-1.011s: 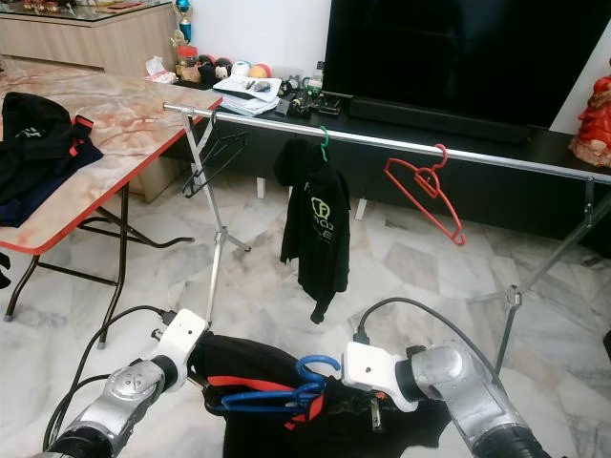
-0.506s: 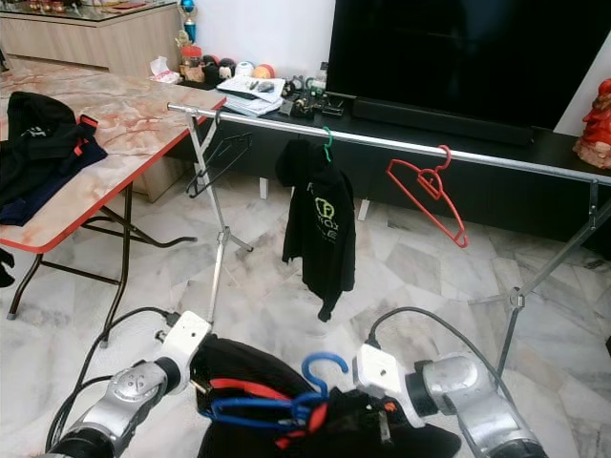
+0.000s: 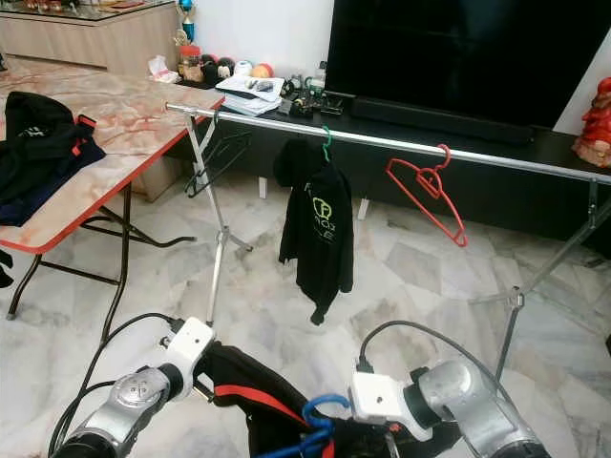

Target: Hang hanger

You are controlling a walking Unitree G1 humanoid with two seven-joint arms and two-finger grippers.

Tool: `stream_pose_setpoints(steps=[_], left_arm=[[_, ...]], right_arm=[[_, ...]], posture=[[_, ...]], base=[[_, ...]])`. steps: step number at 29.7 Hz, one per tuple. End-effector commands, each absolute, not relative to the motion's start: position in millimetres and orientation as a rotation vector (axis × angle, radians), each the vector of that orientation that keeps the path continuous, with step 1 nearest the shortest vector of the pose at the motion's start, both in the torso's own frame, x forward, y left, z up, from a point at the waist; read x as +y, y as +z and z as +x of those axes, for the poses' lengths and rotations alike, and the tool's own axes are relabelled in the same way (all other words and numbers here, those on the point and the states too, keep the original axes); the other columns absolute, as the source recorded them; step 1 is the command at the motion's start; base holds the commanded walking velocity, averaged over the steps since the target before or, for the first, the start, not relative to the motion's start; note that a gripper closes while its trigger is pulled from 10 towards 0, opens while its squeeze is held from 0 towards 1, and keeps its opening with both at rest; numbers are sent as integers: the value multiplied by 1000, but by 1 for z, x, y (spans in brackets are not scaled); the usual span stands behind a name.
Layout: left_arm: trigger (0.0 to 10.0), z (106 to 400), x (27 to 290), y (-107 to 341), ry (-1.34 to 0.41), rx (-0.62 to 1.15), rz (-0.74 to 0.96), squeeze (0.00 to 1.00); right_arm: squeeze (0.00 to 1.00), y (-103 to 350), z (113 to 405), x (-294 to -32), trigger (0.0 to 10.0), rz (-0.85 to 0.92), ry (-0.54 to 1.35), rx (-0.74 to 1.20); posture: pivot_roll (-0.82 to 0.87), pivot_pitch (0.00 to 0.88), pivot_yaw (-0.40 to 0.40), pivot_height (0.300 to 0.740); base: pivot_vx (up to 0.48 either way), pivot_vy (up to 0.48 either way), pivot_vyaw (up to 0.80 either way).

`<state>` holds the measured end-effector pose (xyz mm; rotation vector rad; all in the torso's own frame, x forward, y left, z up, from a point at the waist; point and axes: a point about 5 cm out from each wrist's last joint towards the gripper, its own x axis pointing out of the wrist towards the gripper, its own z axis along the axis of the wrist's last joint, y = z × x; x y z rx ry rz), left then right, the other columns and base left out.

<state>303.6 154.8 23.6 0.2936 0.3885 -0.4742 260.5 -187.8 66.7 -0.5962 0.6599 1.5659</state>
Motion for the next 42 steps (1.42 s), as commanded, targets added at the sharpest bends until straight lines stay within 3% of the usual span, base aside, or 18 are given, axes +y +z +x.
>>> stream_pose_setpoints(steps=[1,5,15,22,25,36,38,42], left_arm=[[0,308,164,29,-446,375,317,0],[0,308,163,29,-448,377,317,0],[0,305,163,26,-460,389,328,0],[0,305,162,26,-464,390,332,0],[0,306,163,26,-465,390,334,0],[0,305,162,26,-489,395,327,0],[0,304,162,26,-499,398,329,0],[0,302,161,24,-510,406,332,0]], right_arm=[[0,70,265,-196,0,-609,1522,662],[0,73,279,-195,0,-650,1392,581],[0,84,287,-189,0,-463,1315,448],[0,78,290,-198,0,-590,1255,482],[0,78,299,-205,0,-714,1144,479],[0,77,313,-205,0,-759,980,432],[0,77,315,-205,0,-730,954,420],[0,86,317,-196,0,-497,982,373]], posture=[[125,37,-46,740],[126,38,-46,740],[125,38,-46,740],[125,38,-44,740],[124,37,-44,740],[128,39,-44,740],[129,38,-44,740],[126,38,-44,740]], base=[[0,0,0],[0,0,0],[0,0,0],[0,0,0],[0,0,0],[0,0,0],[0,0,0],[0,0,0]])
